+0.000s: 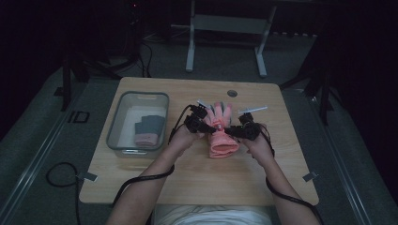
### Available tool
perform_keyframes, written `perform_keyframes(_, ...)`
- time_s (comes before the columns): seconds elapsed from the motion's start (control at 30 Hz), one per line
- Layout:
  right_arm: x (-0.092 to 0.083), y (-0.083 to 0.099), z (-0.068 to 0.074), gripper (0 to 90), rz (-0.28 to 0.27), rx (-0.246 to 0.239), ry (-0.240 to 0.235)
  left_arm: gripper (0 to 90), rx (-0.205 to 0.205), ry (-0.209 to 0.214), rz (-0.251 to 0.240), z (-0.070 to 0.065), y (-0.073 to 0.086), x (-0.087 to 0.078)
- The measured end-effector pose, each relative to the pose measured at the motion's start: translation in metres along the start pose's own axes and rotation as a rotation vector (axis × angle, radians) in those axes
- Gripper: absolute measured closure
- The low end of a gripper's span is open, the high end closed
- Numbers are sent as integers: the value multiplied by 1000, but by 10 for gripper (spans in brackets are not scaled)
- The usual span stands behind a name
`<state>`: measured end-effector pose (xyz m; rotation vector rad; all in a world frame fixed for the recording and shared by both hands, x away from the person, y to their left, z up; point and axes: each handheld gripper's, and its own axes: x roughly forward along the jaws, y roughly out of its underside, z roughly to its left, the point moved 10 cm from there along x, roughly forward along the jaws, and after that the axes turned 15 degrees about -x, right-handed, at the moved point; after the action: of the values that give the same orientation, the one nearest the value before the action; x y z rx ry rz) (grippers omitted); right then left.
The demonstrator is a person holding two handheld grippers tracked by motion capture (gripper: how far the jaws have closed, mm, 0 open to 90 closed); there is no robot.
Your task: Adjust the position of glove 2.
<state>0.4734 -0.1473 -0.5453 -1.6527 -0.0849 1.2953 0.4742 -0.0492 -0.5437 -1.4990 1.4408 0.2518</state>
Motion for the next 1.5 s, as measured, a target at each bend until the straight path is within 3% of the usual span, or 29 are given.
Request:
perform_keyframes(0.13,-3,-9,4,722,-18,-5,4,767,15,-18,-4,0,-3,-10)
perform_keyframes(0.17,-5,-20,9,722,-33,-14,6,766,21,-33,-11,2,-6,-22)
perform_keyframes(0.53,-2,-63,30,721,-84,-34,-1,766,29,-85,-23,13,-18,-65)
perform_keyframes(0.7,0,-79,40,721,-103,-43,-14,767,42,-129,-14,21,-22,-89)
perform_keyframes(1.17,27,-124,75,721,-128,-79,-71,766,-2,-189,-31,54,-19,-137)
perform_keyframes(1.27,34,-135,85,721,-133,-87,-88,766,-14,-223,-33,66,-16,-155)
perform_keyframes(1.5,52,-161,113,722,-143,-125,-120,766,-46,-258,-52,85,-8,-184)
